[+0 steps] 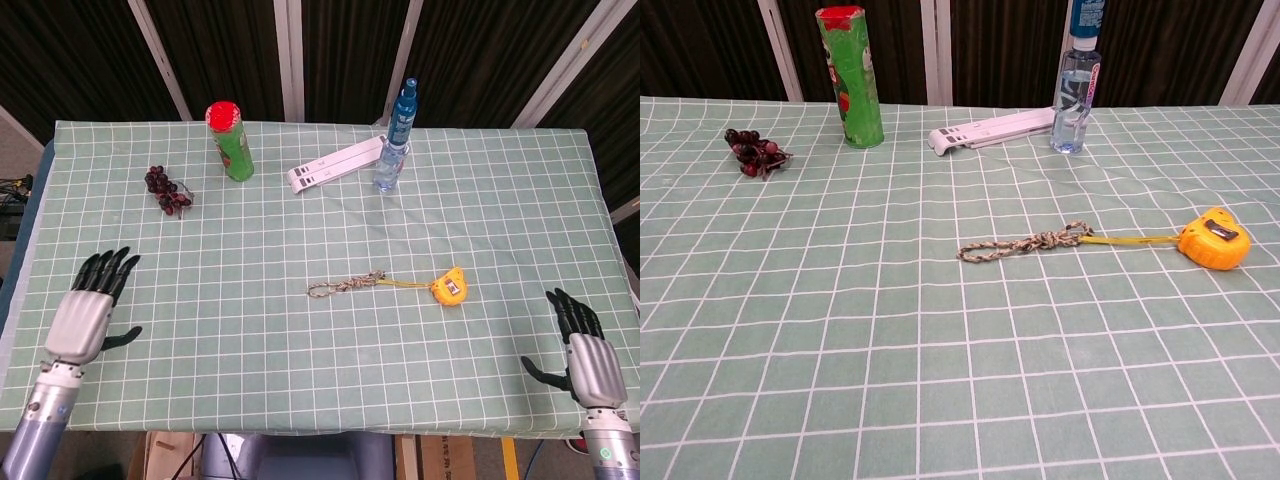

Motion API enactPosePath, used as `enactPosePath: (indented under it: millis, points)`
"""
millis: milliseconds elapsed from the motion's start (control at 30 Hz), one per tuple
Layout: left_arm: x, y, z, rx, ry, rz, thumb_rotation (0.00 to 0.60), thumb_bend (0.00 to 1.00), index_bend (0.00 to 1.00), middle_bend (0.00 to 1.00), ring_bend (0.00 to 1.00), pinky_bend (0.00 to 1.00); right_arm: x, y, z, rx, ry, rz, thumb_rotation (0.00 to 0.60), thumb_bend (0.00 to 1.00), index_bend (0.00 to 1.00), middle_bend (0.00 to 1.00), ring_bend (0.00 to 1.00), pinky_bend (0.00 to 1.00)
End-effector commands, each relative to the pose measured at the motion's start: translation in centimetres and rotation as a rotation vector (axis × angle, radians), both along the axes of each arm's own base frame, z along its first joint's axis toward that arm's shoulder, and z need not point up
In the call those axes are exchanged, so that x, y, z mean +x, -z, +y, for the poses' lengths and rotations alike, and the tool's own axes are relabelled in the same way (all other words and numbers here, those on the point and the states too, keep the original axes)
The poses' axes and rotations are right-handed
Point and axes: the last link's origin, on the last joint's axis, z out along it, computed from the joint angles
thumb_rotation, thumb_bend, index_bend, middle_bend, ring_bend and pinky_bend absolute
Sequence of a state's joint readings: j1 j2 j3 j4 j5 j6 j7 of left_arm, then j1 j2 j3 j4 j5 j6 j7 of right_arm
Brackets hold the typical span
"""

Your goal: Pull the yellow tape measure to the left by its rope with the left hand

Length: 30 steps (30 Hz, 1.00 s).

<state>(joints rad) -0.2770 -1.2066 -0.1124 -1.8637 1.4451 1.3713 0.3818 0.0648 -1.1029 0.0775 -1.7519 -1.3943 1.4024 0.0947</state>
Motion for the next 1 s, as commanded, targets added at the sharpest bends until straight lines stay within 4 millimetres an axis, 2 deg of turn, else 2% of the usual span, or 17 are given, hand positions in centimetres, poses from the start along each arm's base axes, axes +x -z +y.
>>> enactPosePath:
  millis: [33, 167, 300, 433, 667, 1000]
  points:
    - [4.6, 0.6, 4.4, -0.035, 0.100, 0.041, 0.600, 0.11, 0.14, 0.00, 0.00, 0.00, 0.0, 0.0, 0.0, 0.000, 0.005, -0.005, 0.600, 0.24, 0.00, 0.00, 0.00, 0.00]
    - [7.1, 1.7, 7.1, -0.063, 0.144, 0.067, 0.600, 0.14, 0.20, 0.00, 0.00, 0.00, 0.0, 0.1, -0.1, 0.005, 0.007, -0.011, 0.600, 0.24, 0.00, 0.00, 0.00, 0.00]
    - [9.9, 3.6, 10.0, -0.099, 0.175, 0.083, 0.600, 0.18, 0.26, 0.00, 0.00, 0.00, -0.1, 0.0, -0.2, 0.006, 0.017, -0.022, 0.600, 0.24, 0.00, 0.00, 0.00, 0.00]
    - [13.2, 7.2, 12.3, -0.172, 0.183, 0.068, 0.600, 0.22, 0.33, 0.01, 0.00, 0.00, -0.1, 0.0, -0.3, 0.010, 0.026, -0.037, 0.600, 0.24, 0.00, 0.00, 0.00, 0.00]
    - [16.4, 12.8, 12.9, -0.258, 0.183, 0.107, 0.600, 0.26, 0.39, 0.02, 0.00, 0.00, -0.2, 0.0, -0.4, 0.015, 0.040, -0.056, 0.600, 0.24, 0.00, 0.00, 0.00, 0.00]
    - [18.2, 17.8, 12.6, -0.308, 0.137, 0.114, 0.600, 0.30, 0.45, 0.04, 0.00, 0.00, -0.3, 0.0, -0.5, 0.020, 0.053, -0.074, 0.600, 0.24, 0.00, 0.00, 0.00, 0.00]
